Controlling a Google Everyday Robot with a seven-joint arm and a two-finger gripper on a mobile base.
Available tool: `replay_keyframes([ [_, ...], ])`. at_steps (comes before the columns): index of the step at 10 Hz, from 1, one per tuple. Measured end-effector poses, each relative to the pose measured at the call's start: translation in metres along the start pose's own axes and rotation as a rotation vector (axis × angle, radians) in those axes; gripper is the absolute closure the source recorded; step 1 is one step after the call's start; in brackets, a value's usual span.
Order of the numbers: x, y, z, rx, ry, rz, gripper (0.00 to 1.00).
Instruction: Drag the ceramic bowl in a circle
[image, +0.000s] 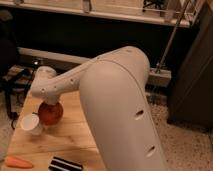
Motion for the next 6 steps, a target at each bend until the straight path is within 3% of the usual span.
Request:
replay_keyframes([
  [1,0.010,-0.029,0.008,0.003,0.022,0.054,1.00],
  [6,0.056,-0.091,0.057,-0.034,0.089,0.218,1.00],
])
